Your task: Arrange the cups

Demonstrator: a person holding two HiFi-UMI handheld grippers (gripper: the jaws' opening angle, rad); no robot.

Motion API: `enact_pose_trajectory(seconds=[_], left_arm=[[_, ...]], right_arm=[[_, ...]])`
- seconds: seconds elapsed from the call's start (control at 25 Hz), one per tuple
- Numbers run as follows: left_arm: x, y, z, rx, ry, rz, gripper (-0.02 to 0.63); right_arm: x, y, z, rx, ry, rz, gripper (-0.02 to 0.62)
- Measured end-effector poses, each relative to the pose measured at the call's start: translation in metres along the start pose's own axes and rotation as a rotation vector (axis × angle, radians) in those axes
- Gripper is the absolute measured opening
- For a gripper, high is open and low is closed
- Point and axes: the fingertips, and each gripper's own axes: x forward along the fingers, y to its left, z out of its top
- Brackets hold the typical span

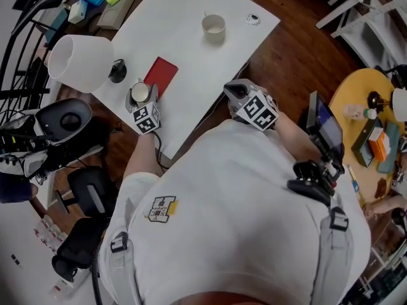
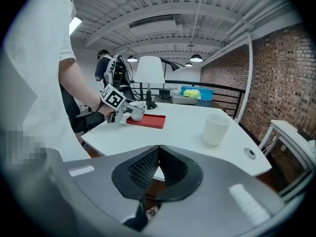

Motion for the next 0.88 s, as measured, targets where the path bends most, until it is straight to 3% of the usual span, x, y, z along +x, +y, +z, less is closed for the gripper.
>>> enact_pose_trajectory(seconds=[0.36, 0.52, 0.88], left_arm=[[0.001, -0.004, -0.001, 0.025, -0.014, -0.050, 0.416], [-0.007, -0.004, 0.001, 0.023, -0.027, -0.084, 0.469], [-0.070, -0.009, -0.025, -0.004, 0.015, -0.081, 0.451]], right_arm=[[-0.001, 0.005, 0.000, 0.029, -0.016, -0.038, 0.000], [0.000, 0.007, 0.005, 0.034, -0.027, -0.051, 0.000], [-0.012, 0.025, -0.004, 0.099, -0.034, -0.068, 0.001]])
